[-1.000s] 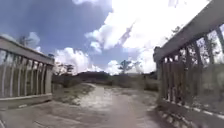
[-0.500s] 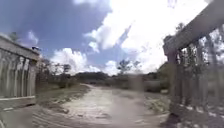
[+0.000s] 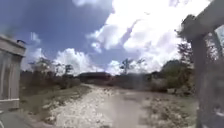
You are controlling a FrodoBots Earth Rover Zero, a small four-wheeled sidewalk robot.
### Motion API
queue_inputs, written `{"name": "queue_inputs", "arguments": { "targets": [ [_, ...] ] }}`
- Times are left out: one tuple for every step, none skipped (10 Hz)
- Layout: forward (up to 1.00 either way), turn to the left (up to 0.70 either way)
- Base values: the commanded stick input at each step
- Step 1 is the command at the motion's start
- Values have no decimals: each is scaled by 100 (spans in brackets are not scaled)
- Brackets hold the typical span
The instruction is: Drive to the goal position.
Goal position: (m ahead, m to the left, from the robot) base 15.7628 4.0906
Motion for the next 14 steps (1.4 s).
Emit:
{"name": "queue_inputs", "arguments": {
  "targets": [
    [100,40],
    [100,0],
    [100,0],
    [100,0],
    [100,0],
    [100,0],
    [100,0],
    [100,0],
    [100,0],
    [100,0],
    [100,0],
    [100,0],
    [100,0],
    [100,0]
  ]
}}
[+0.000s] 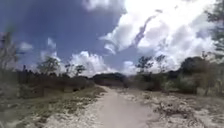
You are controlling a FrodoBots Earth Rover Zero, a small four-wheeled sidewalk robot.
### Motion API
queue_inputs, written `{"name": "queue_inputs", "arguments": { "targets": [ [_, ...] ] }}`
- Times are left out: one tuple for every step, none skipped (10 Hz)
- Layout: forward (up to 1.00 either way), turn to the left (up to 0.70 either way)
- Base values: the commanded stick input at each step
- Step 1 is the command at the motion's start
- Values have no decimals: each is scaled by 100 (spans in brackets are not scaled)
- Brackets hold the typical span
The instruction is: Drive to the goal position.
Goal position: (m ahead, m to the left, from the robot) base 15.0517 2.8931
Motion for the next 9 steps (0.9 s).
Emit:
{"name": "queue_inputs", "arguments": {
  "targets": [
    [100,0],
    [100,0],
    [100,0],
    [100,0],
    [100,0],
    [100,0],
    [100,0],
    [100,0],
    [100,0]
  ]
}}
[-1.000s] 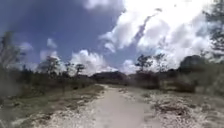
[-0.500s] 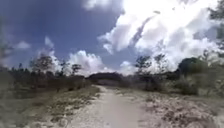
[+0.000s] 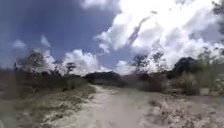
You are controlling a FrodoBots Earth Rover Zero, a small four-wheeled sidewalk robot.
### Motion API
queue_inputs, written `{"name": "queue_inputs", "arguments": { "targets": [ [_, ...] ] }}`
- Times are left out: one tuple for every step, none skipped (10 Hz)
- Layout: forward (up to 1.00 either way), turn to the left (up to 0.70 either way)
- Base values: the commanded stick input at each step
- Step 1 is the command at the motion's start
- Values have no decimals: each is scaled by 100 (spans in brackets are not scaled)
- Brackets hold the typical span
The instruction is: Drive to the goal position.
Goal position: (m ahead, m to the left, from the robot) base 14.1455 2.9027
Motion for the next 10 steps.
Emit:
{"name": "queue_inputs", "arguments": {
  "targets": [
    [100,0],
    [100,0],
    [100,0],
    [100,0],
    [100,0],
    [100,30],
    [100,36],
    [100,40],
    [100,40],
    [100,37]
  ]
}}
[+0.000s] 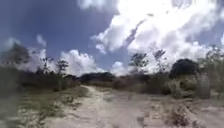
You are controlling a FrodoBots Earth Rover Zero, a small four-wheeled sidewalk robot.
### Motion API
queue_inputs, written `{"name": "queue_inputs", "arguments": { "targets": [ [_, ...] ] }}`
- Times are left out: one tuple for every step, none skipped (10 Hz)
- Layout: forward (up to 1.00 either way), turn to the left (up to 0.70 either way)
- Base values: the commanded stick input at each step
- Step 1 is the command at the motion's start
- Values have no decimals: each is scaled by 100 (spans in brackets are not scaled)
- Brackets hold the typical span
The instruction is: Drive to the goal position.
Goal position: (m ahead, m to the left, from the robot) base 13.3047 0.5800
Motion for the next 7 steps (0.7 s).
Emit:
{"name": "queue_inputs", "arguments": {
  "targets": [
    [100,4],
    [100,0],
    [100,0],
    [100,11],
    [100,33],
    [100,38],
    [100,25]
  ]
}}
